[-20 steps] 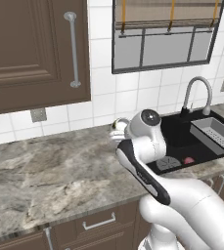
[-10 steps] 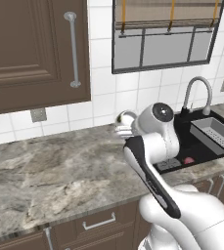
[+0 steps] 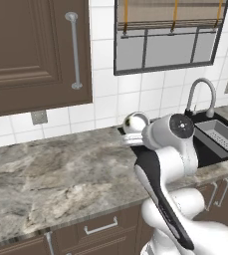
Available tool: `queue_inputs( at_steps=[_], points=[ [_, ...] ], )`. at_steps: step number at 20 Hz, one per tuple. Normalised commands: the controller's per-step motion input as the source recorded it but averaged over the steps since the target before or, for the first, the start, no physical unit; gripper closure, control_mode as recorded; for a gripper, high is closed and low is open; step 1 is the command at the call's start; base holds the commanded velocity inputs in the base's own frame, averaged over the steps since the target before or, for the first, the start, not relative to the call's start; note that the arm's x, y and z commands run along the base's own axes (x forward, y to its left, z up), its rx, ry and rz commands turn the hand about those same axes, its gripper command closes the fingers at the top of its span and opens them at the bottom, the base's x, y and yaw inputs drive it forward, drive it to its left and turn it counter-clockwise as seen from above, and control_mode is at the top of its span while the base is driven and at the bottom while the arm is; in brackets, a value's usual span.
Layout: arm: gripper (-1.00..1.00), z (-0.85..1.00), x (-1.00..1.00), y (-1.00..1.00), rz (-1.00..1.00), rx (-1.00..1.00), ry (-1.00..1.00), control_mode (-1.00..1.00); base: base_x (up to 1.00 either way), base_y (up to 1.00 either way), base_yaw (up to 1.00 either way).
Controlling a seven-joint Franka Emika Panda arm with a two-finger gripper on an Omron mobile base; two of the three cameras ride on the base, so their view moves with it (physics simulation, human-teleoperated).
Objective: Clear the mugs and bowl far away from the sink.
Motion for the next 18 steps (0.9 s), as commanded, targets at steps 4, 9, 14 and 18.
queue_inputs(
  at_steps=[4,9,14,18],
  points=[
    [1.00,0.32,-0.45,-0.16,0.00,0.01,-0.11,-1.00,0.00,0.00,0.00],
    [1.00,0.44,-0.41,-0.18,0.00,0.03,-0.11,-1.00,0.00,0.00,0.00],
    [1.00,0.21,-0.45,-0.20,0.00,0.02,-0.10,-1.00,0.00,0.00,0.00],
    [1.00,0.11,-0.48,-0.13,0.00,0.00,-0.18,-1.00,0.00,0.00,0.00]
  ],
)
